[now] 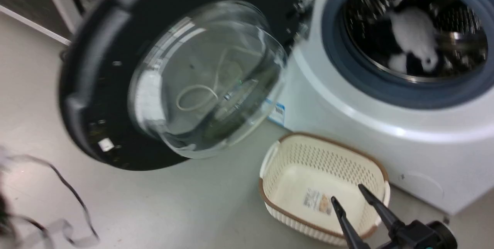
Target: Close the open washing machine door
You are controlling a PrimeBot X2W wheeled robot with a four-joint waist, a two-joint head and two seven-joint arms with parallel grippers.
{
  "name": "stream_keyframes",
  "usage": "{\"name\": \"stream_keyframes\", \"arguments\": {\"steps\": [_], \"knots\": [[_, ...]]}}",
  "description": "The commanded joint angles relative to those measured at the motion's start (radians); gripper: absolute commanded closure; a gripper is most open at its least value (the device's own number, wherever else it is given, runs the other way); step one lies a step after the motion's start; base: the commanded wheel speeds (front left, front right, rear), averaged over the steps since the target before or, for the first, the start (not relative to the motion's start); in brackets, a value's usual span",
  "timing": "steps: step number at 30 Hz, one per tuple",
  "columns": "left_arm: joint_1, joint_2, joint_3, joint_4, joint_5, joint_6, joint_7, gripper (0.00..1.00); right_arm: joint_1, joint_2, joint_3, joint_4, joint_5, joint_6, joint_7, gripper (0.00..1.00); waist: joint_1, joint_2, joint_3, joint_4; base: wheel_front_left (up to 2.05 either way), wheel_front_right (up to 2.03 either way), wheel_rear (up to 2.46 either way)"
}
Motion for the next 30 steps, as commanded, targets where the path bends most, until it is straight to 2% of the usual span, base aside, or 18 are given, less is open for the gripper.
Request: {"name": "stream_keyframes", "arguments": {"steps": [1,4,7,9,10,11,14,17,19,22,24,30], "knots": [[-0.061,0.037,0.027,0.047,-0.058,-0.002,0.055,1.0,-0.021,-0.014,0.002,-0.004,0.001,0.001,-0.009,0.0,0.0,0.0,0.052,-0.048,0.0,0.0,0.0],[-0.172,0.087,0.078,0.174,-0.195,0.023,0.19,1.0,-0.043,-0.026,-0.003,-0.004,0.005,0.001,-0.009,0.0,0.0,0.0,0.084,-0.077,0.0,0.0,0.0],[-0.271,0.111,0.129,0.306,-0.333,0.08,0.326,1.0,-0.059,-0.035,-0.002,-0.003,0.009,0.001,-0.009,0.0,0.0,0.0,0.107,-0.101,0.0,0.0,0.0],[-0.316,0.134,0.158,0.384,-0.393,0.119,0.399,1.0,-0.069,-0.04,0.001,-0.001,0.011,0.001,-0.009,0.0,0.0,0.0,0.119,-0.118,0.0,0.0,0.0],[-0.316,0.134,0.158,0.384,-0.393,0.119,0.399,1.0,-0.069,-0.04,0.001,-0.001,0.011,0.001,-0.009,0.0,0.0,0.0,0.119,-0.118,0.0,0.0,0.0],[-0.347,0.155,0.185,0.448,-0.442,0.151,0.457,1.0,-0.078,-0.044,0.002,0.001,0.013,0.001,-0.009,0.0,0.0,0.0,0.128,-0.135,0.0,0.0,0.0],[-0.366,0.187,0.21,0.515,-0.49,0.176,0.532,1.0,-0.086,-0.048,-0.002,0.004,0.016,0.001,-0.009,0.0,0.0,0.0,0.136,-0.155,0.0,0.0,0.0],[-0.359,0.205,0.217,0.544,-0.519,0.177,0.592,1.0,-0.088,-0.048,-0.003,0.005,0.018,0.001,-0.009,0.0,0.0,0.0,0.136,-0.167,0.0,0.0,0.0],[-0.327,0.22,0.212,0.559,-0.555,0.161,0.687,1.0,-0.085,-0.046,-0.008,0.009,0.021,0.001,-0.009,0.0,0.0,0.0,0.13,-0.177,0.0,0.0,0.0],[-0.301,0.221,0.208,0.556,-0.574,0.149,0.739,1.0,-0.08,-0.044,-0.011,0.011,0.023,0.001,-0.009,0.0,0.0,0.0,0.124,-0.179,0.0,0.0,0.0],[-0.257,0.211,0.2,0.542,-0.599,0.137,0.809,1.0,-0.07,-0.037,-0.015,0.017,0.025,0.001,-0.009,0.0,0.0,0.0,0.105,-0.177,0.0,0.0,0.0],[-0.18,0.177,0.181,0.497,-0.646,0.118,0.924,1.0,-0.057,-0.022,-0.017,0.025,0.026,0.001,-0.009,0.0,0.0,0.0,0.062,-0.167,0.0,0.0,0.0]]}}
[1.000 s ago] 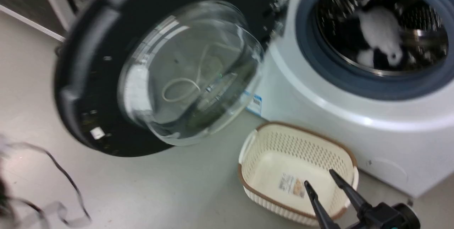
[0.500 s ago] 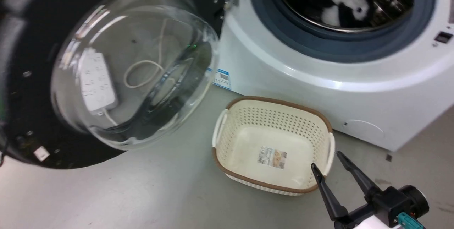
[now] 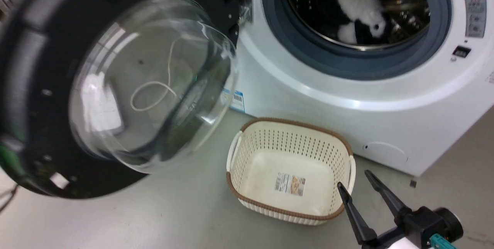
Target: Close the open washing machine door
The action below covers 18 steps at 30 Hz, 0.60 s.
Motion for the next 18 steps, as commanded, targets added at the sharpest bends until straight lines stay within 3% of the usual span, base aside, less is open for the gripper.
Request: {"name": "stream_keyframes", "arguments": {"steps": [1,7,18], "knots": [[0.023,-0.022,-0.011,-0.009,-0.011,-0.009,0.021,1.0,0.012,0.005,-0.003,0.002,0.005,0.001,-0.004,0.0,0.0001,0.0,-0.018,0.006,0.0,0.0,0.0],[0.126,-0.11,-0.051,-0.134,-0.069,-0.022,0.138,1.0,0.029,0.021,-0.009,0.011,0.007,0.001,-0.004,0.0,0.0001,0.0,-0.085,0.003,0.0,0.0,0.0],[0.36,-0.355,-0.252,-0.463,-0.116,0.01,0.279,1.0,0.07,0.062,-0.084,-0.004,0.003,0.001,-0.004,0.0,0.0001,0.0,-0.166,-0.045,0.0,0.0,0.0]]}}
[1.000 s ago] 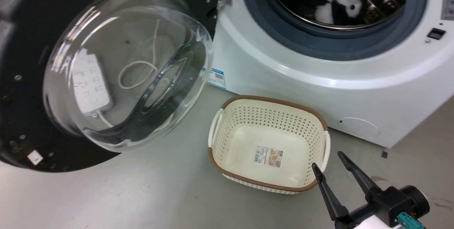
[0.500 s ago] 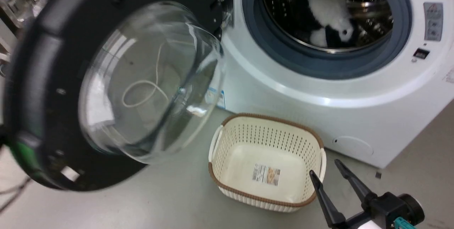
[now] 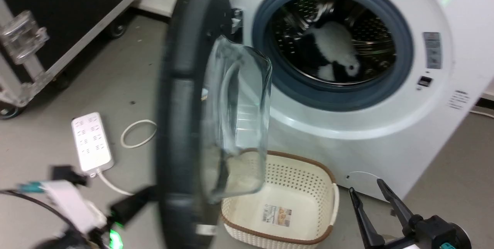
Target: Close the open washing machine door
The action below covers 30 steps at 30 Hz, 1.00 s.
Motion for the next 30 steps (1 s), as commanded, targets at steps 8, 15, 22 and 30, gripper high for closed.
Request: {"name": "stream_keyframes", "arguments": {"steps": [8,15,22,30], "knots": [[0.153,-0.044,-0.204,-0.085,-0.098,0.007,-0.096,1.0,0.003,0.013,-0.041,-0.025,-0.024,0.001,-0.004,0.0,0.0002,0.0,0.013,-0.134,0.0,0.0,0.0],[0.138,-0.044,-0.4,-0.037,-0.159,-0.041,-0.353,1.0,-0.014,0.002,-0.072,-0.04,-0.036,0.001,-0.004,0.0,0.0002,0.0,0.101,-0.3,0.0,0.0,0.0],[0.006,-0.044,-0.51,0.059,-0.213,-0.077,-0.567,1.0,-0.05,0.008,-0.071,-0.048,-0.026,0.001,-0.004,0.0,0.0002,0.0,0.206,-0.487,0.0,0.0,0.0],[-0.311,-0.044,-0.589,0.32,-0.254,-0.066,-1.017,1.0,-0.076,0.033,-0.053,-0.041,-0.008,0.001,-0.004,0.0,0.0002,0.0,0.308,-0.646,0.0,0.0,0.0]]}}
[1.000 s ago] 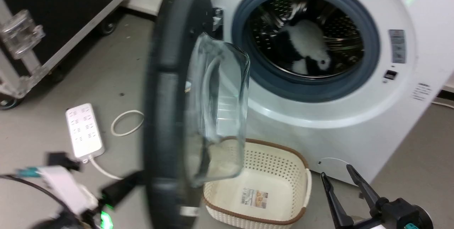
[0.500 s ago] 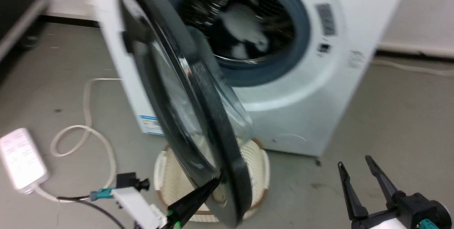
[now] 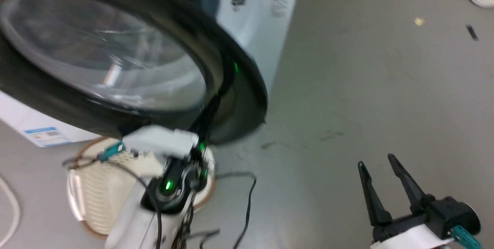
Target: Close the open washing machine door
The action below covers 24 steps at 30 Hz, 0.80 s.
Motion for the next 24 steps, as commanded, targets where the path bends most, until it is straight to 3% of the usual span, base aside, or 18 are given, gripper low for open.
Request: {"name": "stream_keyframes", "arguments": {"steps": [1,9,15,20,21,22,24], "knots": [[-0.046,0.002,-0.02,0.027,-0.016,-0.005,-0.029,1.0,-0.02,0.008,0.007,0.002,0.006,0.001,-0.004,0.0,-0.0002,-0.0001,0.063,-0.069,0.0,0.0,0.0],[-0.188,0.002,-0.106,0.199,-0.048,-0.085,-0.176,1.0,-0.039,0.017,0.012,0.013,0.012,0.001,-0.004,0.0,-0.0002,-0.0001,0.057,-0.086,0.0,0.0,0.0],[-0.178,0.007,-0.132,0.261,-0.026,-0.133,-0.194,1.0,-0.021,0.018,0.01,0.014,0.004,0.001,-0.004,0.0,-0.0002,-0.0001,-0.009,-0.023,0.0,0.0,0.0],[-0.087,0.054,-0.169,0.211,0.048,-0.148,-0.216,1.0,0.005,0.001,-0.005,0.006,-0.003,0.001,-0.004,0.0,-0.0002,-0.0001,-0.088,0.049,0.0,0.0,0.0],[-0.061,0.072,-0.186,0.187,0.077,-0.148,-0.225,0.58,0.012,-0.004,-0.008,0.004,-0.003,0.001,-0.004,0.0,-0.0002,-0.0001,-0.104,0.066,0.0,0.0,0.0],[-0.034,0.092,-0.204,0.158,0.112,-0.149,-0.241,0.04,0.021,-0.008,-0.011,0.001,-0.003,0.001,-0.004,0.0,-0.0002,-0.0001,-0.122,0.085,0.0,0.0,0.0],[0.026,0.144,-0.24,0.106,0.198,-0.149,-0.281,0.0,0.04,-0.017,-0.012,-0.002,-0.003,0.001,-0.004,0.0,-0.0002,-0.0001,-0.15,0.118,0.0,0.0,0.0]]}}
